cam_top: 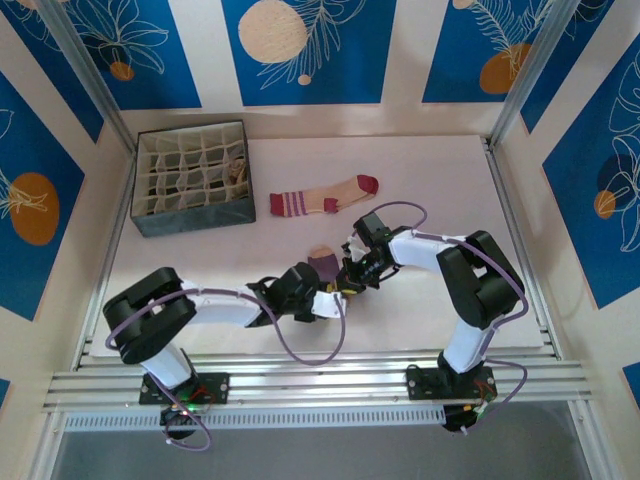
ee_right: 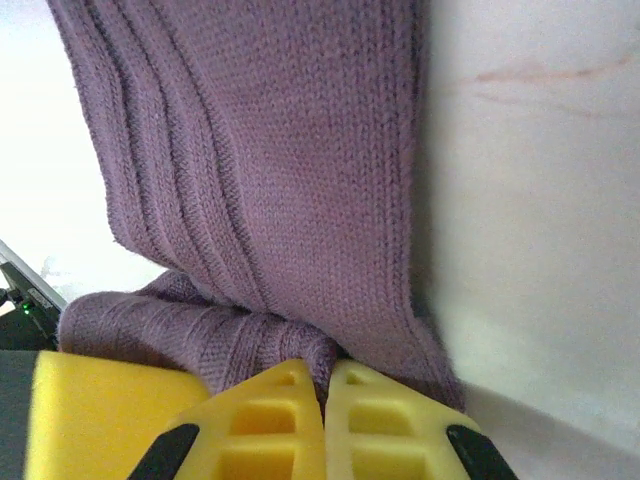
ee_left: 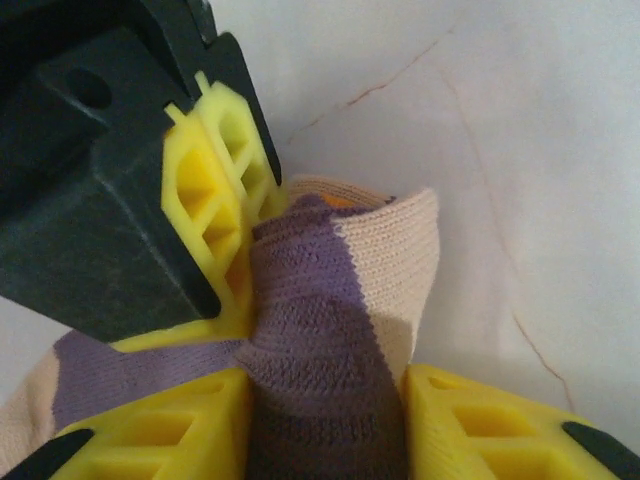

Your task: Roll the socks

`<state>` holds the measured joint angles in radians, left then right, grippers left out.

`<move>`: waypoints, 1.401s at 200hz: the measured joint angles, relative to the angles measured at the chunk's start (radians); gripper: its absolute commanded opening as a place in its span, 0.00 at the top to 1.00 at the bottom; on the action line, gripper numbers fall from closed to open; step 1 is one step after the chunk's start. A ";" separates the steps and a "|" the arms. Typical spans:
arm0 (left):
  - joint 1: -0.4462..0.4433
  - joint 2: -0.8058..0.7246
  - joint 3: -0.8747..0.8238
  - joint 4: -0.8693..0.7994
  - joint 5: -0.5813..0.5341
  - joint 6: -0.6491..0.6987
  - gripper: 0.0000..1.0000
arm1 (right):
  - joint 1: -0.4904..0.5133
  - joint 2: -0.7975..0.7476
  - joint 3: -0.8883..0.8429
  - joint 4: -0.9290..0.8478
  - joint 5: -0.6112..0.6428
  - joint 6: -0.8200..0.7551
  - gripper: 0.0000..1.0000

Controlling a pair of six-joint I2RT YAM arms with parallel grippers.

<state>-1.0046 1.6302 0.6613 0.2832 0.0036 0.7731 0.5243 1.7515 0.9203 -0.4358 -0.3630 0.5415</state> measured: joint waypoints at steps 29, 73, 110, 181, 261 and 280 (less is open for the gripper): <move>-0.005 0.000 0.016 -0.010 0.006 -0.008 1.00 | -0.001 -0.034 -0.018 0.000 0.050 -0.008 0.57; 0.043 0.026 0.092 -0.113 0.186 -0.095 1.00 | -0.050 -0.243 -0.136 -0.005 0.075 -0.012 0.52; 0.140 0.078 0.168 -0.203 0.401 -0.212 1.00 | -0.090 -0.336 -0.185 0.065 0.039 -0.019 0.50; 0.303 0.217 0.279 -0.312 0.767 -0.413 1.00 | -0.090 -0.262 -0.285 0.297 -0.117 -0.036 0.49; 0.357 0.288 0.325 -0.352 0.882 -0.564 0.81 | -0.084 -0.095 -0.168 0.280 -0.137 -0.063 0.95; 0.359 0.265 0.308 -0.348 0.856 -0.563 0.73 | -0.071 -0.069 -0.122 0.222 -0.112 -0.058 1.00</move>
<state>-0.6456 1.8954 0.9695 -0.0647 0.8593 0.2100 0.4538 1.6829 0.7982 -0.2142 -0.4751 0.4835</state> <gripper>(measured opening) 0.243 0.043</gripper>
